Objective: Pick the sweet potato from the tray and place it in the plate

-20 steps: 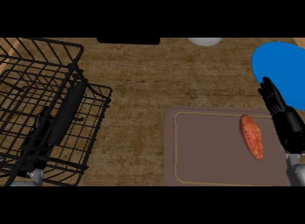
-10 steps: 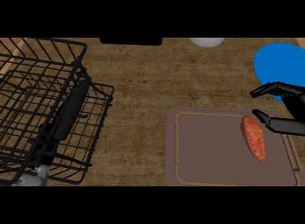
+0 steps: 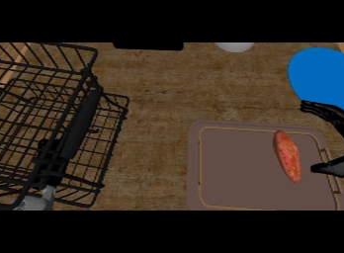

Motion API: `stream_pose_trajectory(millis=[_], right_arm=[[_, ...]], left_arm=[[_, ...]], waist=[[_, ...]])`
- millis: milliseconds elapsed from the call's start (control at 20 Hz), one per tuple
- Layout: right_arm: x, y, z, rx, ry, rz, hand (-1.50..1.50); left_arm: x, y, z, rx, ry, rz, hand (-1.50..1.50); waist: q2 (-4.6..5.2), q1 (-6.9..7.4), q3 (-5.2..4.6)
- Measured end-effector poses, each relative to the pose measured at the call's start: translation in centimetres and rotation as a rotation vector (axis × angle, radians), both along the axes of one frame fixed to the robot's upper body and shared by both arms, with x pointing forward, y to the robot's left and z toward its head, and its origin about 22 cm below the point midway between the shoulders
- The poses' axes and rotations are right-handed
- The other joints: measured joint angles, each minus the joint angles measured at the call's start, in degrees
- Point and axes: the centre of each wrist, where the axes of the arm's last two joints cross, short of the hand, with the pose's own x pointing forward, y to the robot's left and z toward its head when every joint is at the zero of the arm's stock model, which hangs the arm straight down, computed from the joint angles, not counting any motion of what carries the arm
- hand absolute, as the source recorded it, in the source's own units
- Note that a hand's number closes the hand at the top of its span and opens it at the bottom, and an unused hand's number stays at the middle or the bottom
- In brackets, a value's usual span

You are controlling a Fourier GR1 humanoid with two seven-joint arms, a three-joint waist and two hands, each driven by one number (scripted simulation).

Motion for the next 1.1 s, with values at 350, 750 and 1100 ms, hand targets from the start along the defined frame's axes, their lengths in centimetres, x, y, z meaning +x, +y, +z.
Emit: stream_pose_trajectory(millis=[350,750,1100], right_arm=[[0.5,-1.7,0.7,-0.231,-0.036,0.041,-1.50],[1.5,-1.4,1.4,-0.444,-0.019,0.154,-1.50],[2.7,0.1,0.6,-0.615,-0.046,0.237,-1.50]], left_arm=[[0.0,0.1,0.0,-0.004,0.005,0.003,0.00],[-0.1,0.2,0.0,-0.007,0.027,0.011,0.00],[-0.2,0.3,0.1,-0.010,0.029,0.017,0.00]], waist=[[-0.28,-0.15,-0.15],[-0.50,-0.39,-0.34],[-0.53,-0.54,-0.55]])
